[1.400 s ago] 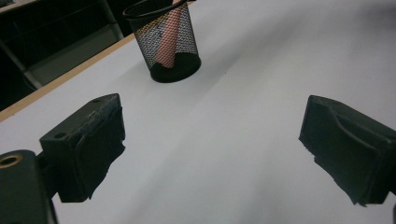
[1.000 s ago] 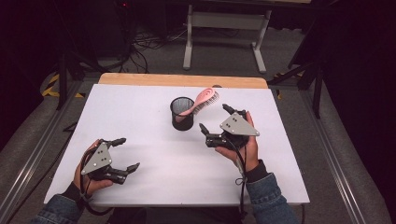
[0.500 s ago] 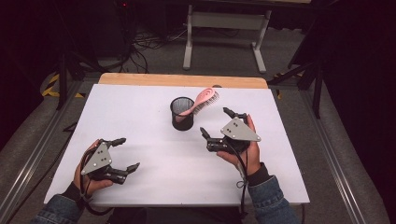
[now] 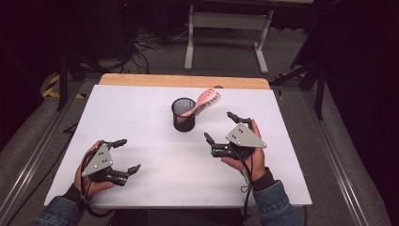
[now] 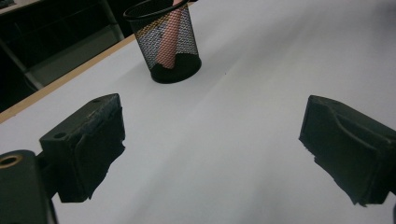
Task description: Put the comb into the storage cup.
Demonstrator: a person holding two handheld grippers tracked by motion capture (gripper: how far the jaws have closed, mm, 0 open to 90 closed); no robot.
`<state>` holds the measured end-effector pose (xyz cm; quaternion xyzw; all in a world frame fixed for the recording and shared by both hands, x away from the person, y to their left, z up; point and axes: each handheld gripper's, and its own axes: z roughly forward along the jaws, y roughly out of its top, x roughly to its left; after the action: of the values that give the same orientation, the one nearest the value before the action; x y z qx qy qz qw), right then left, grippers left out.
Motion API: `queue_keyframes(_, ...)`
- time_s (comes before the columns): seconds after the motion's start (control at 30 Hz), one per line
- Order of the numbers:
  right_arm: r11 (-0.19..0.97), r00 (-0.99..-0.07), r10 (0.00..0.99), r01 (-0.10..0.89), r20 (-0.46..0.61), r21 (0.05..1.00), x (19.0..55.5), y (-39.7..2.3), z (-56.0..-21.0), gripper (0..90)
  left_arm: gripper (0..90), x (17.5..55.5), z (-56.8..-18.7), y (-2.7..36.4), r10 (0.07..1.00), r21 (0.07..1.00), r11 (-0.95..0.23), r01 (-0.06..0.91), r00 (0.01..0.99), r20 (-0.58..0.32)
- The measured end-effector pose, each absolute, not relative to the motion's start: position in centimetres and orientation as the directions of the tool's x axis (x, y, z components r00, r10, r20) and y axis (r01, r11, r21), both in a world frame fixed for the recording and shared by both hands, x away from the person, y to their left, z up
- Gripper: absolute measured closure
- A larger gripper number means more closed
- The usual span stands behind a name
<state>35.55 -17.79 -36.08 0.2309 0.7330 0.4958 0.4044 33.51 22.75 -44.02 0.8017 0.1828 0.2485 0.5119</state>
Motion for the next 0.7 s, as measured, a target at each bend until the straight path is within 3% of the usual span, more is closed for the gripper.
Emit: queue_keyframes(0.7, 0.416, -0.567, 0.728, -0.080, -0.384, 0.906, 34.6, -18.8, -37.0, 7.7, 7.6, 33.5, -44.1, 22.7, 0.548, 0.911, -0.411, 0.039, 0.809, 0.213)
